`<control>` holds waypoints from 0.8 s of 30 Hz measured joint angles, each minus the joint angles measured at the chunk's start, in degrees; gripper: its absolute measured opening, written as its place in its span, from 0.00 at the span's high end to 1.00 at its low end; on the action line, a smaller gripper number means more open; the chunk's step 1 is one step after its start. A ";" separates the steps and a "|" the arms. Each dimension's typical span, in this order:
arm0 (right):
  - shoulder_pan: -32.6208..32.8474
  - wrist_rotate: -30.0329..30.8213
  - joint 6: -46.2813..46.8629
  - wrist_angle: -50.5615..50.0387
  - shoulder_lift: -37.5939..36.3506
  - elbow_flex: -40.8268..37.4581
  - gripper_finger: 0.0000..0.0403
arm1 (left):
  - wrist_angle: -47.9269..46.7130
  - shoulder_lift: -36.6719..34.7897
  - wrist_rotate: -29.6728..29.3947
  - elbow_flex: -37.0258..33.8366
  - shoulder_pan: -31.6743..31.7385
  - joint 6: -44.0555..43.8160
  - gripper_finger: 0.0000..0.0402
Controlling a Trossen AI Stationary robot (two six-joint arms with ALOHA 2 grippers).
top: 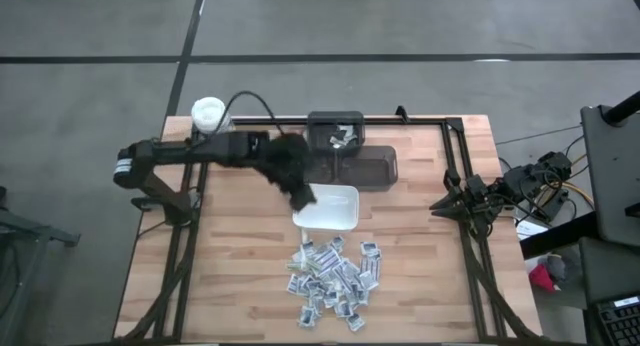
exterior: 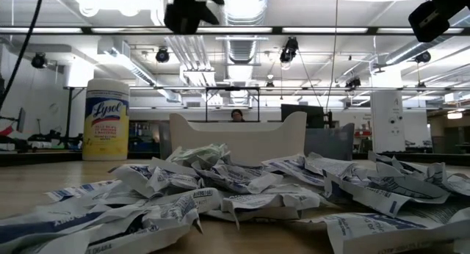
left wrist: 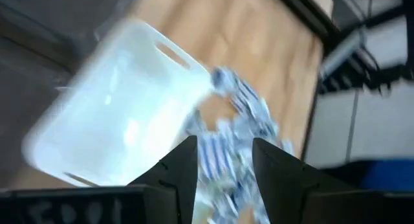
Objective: Pick & Place First Aid Supplies
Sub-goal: Put the green bandage into the top black bin
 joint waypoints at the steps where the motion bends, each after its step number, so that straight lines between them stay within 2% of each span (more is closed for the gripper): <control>1: 0.00 0.00 0.00 -0.02 0.00 0.00 0.85 | -0.41 0.00 -0.10 -0.01 -1.76 -0.18 0.65; 6: 0.00 0.00 0.00 -0.01 0.00 0.00 0.85 | -0.44 0.46 -1.69 -2.14 -9.49 -0.69 0.65; 12: 0.00 -0.01 0.05 -0.01 0.00 0.00 0.85 | -0.06 0.46 -4.92 -8.70 -15.82 -2.55 0.65; 18: 0.00 -0.01 0.04 -0.02 0.00 0.00 0.85 | 1.01 0.48 -6.59 -17.39 -18.92 -7.64 0.65; 24: 0.01 -0.02 0.04 0.00 0.00 0.00 0.85 | 11.89 0.53 -6.97 -27.06 -19.92 -8.71 0.65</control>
